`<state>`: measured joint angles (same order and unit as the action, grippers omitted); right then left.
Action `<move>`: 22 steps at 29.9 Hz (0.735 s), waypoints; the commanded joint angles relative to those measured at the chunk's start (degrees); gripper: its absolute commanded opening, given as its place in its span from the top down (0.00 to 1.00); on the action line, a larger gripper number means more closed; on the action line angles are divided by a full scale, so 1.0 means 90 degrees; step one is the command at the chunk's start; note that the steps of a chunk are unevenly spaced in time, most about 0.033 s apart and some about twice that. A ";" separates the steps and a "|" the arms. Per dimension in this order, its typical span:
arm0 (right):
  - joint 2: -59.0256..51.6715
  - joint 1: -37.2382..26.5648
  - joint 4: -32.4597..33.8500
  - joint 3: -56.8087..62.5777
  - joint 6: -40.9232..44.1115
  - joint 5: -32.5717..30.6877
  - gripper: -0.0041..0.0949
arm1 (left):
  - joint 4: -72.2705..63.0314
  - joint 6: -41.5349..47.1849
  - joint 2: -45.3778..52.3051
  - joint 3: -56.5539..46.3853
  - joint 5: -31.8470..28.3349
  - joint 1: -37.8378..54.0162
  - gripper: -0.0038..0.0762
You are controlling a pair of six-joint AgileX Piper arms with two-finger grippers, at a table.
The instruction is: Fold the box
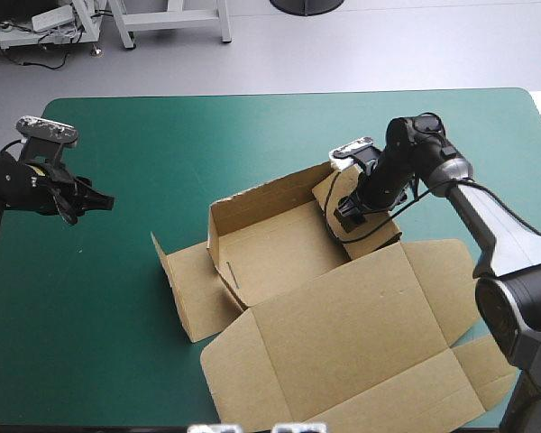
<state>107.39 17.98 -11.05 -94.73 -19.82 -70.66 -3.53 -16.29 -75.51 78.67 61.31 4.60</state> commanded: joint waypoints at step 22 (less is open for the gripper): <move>0.0164 0.0059 -0.0094 -0.0420 -0.0076 -0.0107 0.98 | -0.0098 0.0125 0.0224 0.0184 -0.0455 -0.0048 0.56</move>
<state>111.99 18.52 -9.28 -95.21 -18.94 -68.87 -3.73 -15.92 -75.46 78.67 60.54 4.60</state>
